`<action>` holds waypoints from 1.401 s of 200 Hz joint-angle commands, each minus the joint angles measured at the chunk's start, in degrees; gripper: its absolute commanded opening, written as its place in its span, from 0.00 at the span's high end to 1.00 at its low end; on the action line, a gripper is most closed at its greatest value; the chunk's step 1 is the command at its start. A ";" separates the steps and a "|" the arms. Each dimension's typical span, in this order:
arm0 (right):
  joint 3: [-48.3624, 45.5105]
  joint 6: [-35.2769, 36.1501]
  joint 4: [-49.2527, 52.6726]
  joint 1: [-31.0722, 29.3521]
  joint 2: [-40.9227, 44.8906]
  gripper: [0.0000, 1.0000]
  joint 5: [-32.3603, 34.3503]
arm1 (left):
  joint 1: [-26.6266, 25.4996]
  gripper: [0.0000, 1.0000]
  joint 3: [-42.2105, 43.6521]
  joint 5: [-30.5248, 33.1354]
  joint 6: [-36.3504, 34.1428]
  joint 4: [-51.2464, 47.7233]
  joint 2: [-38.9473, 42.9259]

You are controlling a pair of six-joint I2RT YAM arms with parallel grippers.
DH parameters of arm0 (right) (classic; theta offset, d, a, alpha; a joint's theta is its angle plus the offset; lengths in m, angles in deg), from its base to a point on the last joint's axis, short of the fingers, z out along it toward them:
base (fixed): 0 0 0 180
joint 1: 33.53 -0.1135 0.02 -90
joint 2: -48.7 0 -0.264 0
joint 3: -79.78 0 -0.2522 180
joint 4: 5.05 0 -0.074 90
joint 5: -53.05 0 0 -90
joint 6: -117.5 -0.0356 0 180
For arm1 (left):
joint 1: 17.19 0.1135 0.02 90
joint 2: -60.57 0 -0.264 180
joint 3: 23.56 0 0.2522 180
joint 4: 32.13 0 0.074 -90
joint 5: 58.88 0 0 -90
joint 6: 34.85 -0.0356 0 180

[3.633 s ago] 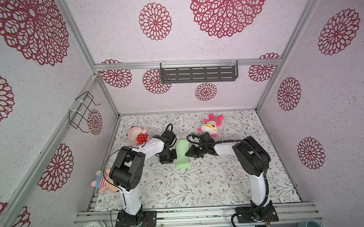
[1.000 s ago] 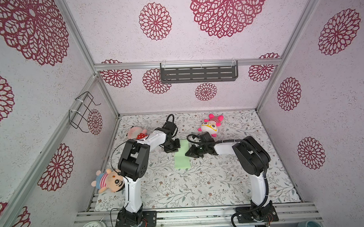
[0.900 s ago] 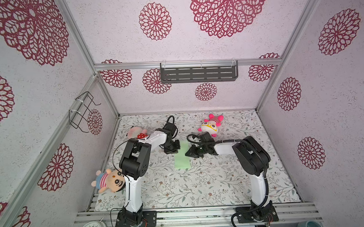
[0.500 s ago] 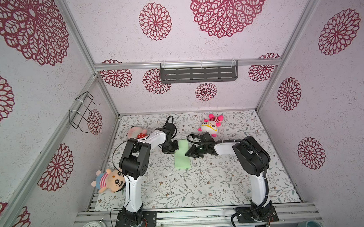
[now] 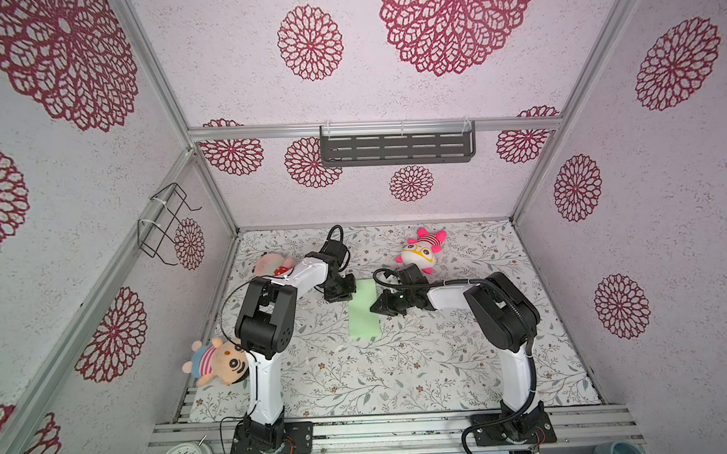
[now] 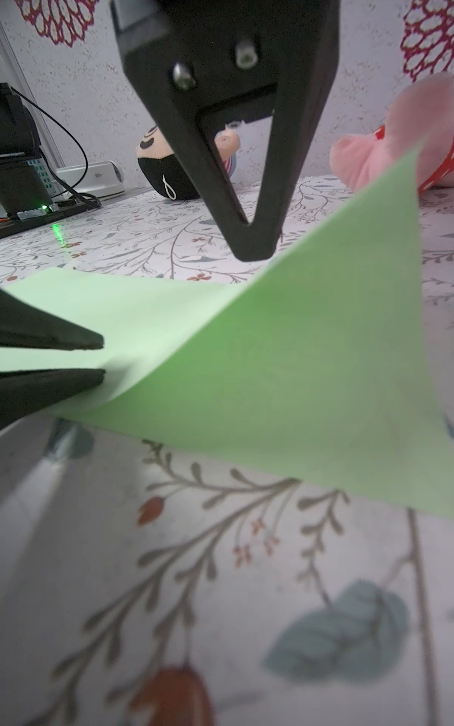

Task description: Fold a paper plane with a square sheet of paper (pick it up from the middle)

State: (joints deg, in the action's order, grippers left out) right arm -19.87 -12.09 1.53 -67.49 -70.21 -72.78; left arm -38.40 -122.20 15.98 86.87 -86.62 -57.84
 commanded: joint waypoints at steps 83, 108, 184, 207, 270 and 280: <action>-3.88 1.16 10.87 -0.19 -5.10 0.83 11.63 | 0.12 1.00 -5.28 5.64 -2.02 -3.09 -6.19; -4.09 1.10 10.79 -0.15 -5.01 0.83 11.73 | 0.36 1.00 -5.88 10.18 -3.39 -5.46 -6.33; -4.45 0.83 10.26 -0.14 -5.09 0.84 11.80 | -0.12 1.00 -8.31 -0.87 -7.07 -2.99 -3.35; -4.45 0.79 10.26 -0.16 -5.10 0.84 11.76 | -0.23 1.00 -7.67 -0.93 -5.88 -1.69 -4.03; -4.54 0.98 10.17 -0.06 -5.08 0.83 11.80 | 0.00 1.00 -12.22 6.70 -4.80 -4.68 -9.59; -4.49 0.99 10.17 -0.06 -5.19 0.84 11.76 | 0.01 1.00 -13.26 7.14 -5.39 -5.28 -10.46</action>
State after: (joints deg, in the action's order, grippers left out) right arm -20.41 -12.07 0.68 -67.51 -70.10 -72.74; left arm -38.54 -133.05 20.20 82.22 -90.47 -65.41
